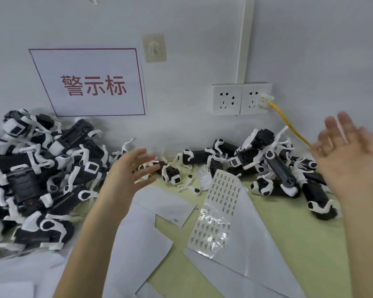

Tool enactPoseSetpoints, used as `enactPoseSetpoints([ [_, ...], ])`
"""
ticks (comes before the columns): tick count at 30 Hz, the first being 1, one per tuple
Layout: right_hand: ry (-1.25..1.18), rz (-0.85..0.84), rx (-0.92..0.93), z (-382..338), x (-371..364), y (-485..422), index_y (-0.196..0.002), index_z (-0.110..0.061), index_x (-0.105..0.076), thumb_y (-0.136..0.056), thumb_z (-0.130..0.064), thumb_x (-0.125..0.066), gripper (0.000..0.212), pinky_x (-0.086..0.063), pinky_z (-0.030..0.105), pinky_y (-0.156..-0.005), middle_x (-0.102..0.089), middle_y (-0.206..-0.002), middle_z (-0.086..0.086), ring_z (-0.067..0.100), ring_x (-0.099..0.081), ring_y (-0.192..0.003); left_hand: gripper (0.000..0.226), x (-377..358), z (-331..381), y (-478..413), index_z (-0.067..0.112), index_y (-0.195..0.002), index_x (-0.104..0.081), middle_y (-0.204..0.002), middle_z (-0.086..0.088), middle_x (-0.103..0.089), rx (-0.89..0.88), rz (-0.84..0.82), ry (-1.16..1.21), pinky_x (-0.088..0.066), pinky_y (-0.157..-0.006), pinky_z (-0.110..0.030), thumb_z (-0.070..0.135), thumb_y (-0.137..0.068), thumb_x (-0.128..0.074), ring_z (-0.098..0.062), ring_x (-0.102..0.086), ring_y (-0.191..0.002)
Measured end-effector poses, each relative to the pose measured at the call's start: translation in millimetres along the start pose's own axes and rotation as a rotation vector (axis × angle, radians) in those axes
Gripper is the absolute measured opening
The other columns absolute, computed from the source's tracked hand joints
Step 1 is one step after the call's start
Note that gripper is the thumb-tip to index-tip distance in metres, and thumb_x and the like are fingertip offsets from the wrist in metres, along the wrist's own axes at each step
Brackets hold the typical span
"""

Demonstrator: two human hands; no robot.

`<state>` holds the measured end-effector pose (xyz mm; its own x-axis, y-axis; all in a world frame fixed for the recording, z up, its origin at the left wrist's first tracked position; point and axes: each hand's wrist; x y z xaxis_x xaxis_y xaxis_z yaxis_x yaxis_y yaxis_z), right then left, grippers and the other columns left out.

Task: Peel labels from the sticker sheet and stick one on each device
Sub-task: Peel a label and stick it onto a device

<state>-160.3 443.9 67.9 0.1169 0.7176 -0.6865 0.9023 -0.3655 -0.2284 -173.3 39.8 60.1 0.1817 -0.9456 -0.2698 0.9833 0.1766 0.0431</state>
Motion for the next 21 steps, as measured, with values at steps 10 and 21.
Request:
enactPoseSetpoints([
  [10, 0.434, -0.386, -0.274, 73, -71, 17, -0.102, -0.018, -0.071, -0.105, -0.025, -0.040, 0.032, -0.056, 0.021, -0.064, -0.075, -0.097, 0.005, 0.017, -0.068, -0.079, 0.044, 76, 11, -10, 0.025, -0.132, -0.058, -0.135, -0.004, -0.059, -0.414, 0.608, -0.973, -0.044, -0.105, -0.052, 0.026, -0.089, -0.069, -0.027, -0.054, -0.128],
  [21, 0.442, -0.413, -0.294, 85, -80, 24, -0.094, -0.019, -0.074, -0.104, -0.022, -0.041, 0.035, -0.054, 0.025, -0.067, -0.074, -0.094, 0.006, 0.018, -0.067, -0.078, 0.040, 108, -10, -23, 0.043, -0.121, -0.067, -0.111, -0.003, -0.069, 0.104, 0.446, -1.449, -0.023, -0.109, -0.044, 0.055, -0.083, -0.072, -0.028, -0.055, -0.119],
])
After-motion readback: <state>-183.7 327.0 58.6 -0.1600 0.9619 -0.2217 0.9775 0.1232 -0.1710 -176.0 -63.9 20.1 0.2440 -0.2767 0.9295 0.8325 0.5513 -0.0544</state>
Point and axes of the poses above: each hand's wrist, its own y-axis away from the middle knuckle, its own x-axis out of the back of the hand, z = x × y
